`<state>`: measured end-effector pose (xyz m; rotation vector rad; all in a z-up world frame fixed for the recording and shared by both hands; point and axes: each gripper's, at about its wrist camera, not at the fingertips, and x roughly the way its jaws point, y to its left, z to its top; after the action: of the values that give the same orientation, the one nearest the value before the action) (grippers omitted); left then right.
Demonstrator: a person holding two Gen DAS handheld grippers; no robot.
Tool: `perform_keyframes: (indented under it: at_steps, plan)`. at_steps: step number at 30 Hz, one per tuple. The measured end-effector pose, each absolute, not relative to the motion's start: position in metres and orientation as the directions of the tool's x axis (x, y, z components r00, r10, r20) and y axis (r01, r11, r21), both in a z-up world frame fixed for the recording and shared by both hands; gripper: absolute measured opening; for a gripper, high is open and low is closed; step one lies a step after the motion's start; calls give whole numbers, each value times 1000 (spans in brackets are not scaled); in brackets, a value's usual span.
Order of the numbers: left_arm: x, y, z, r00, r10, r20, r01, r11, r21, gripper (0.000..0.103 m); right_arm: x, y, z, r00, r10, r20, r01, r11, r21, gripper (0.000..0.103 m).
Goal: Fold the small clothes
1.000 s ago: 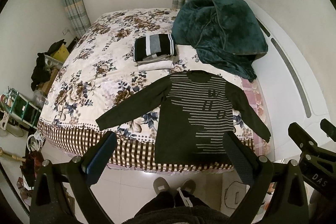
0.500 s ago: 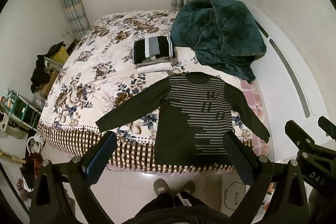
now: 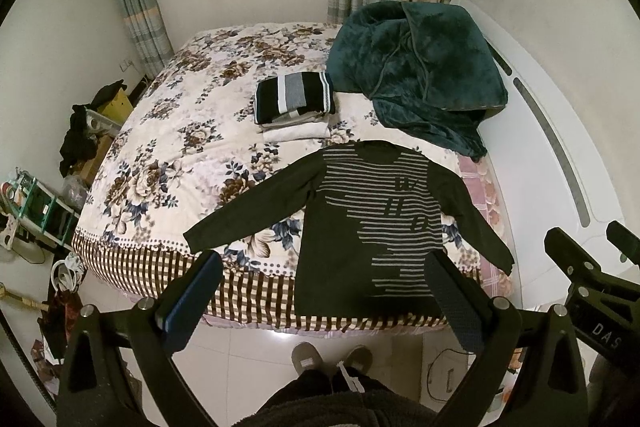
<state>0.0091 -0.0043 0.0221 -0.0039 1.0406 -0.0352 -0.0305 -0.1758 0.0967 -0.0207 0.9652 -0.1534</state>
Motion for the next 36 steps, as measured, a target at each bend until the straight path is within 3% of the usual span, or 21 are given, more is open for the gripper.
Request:
perform_keyframes:
  at_steps: [22,26,30,33,35,36]
  plan:
    - [47,-13,21,529,-6,-849,22,1000,6,103,-19,-184,86,544,-141,-827,162,985,-61,103]
    - [87,-22,-27,528,33,-848,27,998,55,103,-2,-237,28,461,-157,-873,298,955,-15,103]
    - [128,-40,-104,459,49,-887,29,997,70,103,2,-324,-56,348,-235,-907,513,858,-25,103]
    - [173,-74,-174,396,92,-914,34,993,114,103,0,-400,-136,264,-217,-940,653,758,9,103]
    - [194,-96,-220,353,138,-926,40,986,162,103,0,-454,-197,213,-201,-956,737,675,23,100]
    - [196,-101,-235,339,153,-928,41,983,177,103,-3,-478,-226,191,-196,-962,774,633,25,93]
